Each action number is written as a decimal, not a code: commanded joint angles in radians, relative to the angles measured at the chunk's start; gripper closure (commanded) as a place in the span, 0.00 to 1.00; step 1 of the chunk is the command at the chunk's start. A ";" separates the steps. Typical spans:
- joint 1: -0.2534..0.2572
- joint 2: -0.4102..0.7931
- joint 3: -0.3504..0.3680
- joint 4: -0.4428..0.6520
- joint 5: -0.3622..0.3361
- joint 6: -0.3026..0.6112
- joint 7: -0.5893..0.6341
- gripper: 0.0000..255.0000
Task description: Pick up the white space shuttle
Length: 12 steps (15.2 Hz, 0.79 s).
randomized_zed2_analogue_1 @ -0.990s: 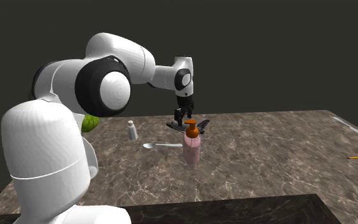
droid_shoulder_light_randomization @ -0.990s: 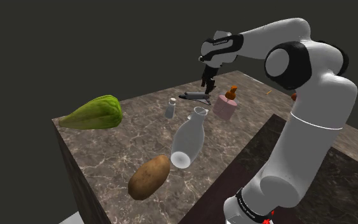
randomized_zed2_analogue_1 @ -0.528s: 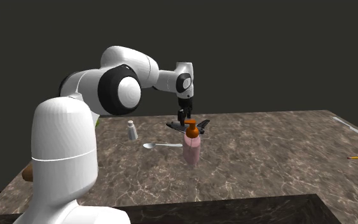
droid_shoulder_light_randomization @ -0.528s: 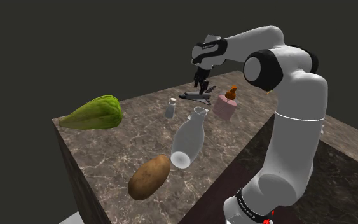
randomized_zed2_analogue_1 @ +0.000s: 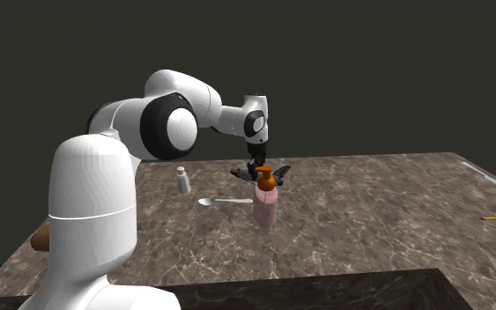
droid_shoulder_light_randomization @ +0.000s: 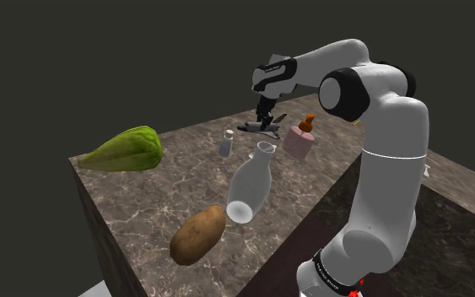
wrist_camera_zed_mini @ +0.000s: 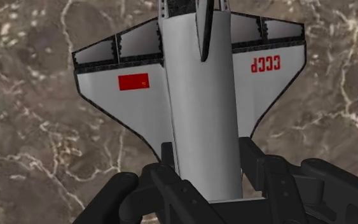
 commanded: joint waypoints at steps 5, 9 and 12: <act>-0.001 0.002 0.000 0.001 0.001 0.000 0.000 1.00; 0.002 -0.006 -0.002 0.006 -0.003 -0.012 0.002 1.00; 0.004 -0.021 -0.006 0.025 -0.011 -0.045 0.006 1.00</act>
